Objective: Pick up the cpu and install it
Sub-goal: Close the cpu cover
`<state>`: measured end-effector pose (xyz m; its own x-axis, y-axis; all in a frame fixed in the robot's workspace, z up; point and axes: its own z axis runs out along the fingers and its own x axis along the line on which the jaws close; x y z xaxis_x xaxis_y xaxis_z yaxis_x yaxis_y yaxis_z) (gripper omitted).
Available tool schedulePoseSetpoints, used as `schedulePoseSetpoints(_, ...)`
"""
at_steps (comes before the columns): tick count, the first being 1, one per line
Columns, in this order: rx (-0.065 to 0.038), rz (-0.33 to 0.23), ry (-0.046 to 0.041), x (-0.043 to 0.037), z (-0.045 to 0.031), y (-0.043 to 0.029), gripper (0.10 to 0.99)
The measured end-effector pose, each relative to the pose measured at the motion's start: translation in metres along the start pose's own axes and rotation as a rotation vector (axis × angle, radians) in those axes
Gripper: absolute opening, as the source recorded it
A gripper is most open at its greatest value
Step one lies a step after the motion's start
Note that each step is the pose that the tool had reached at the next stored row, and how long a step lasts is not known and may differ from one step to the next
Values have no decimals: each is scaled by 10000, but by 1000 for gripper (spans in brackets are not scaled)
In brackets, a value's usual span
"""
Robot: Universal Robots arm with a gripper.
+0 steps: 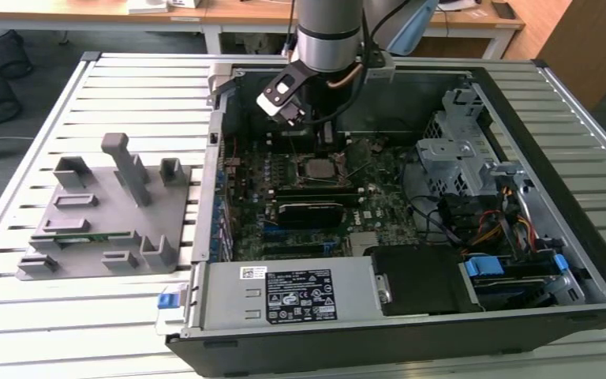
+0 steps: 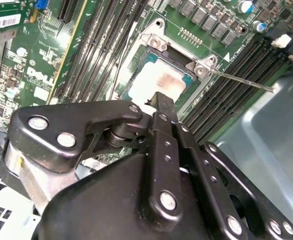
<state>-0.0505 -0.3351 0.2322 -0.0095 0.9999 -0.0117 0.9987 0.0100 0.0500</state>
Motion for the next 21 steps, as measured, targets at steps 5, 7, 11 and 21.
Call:
schedulePoseSetpoints(5, 3, 0, 4, -1, -80, 4, 106)
schedulePoseSetpoints(7, 12, 0, 25, -1, -82, 5, 106)
schedulePoseSetpoints(11, 134, 0, 25, -22, -83, 13, 106)
schedulePoseSetpoints(21, 335, -123, 181, -54, -113, 28, 106)
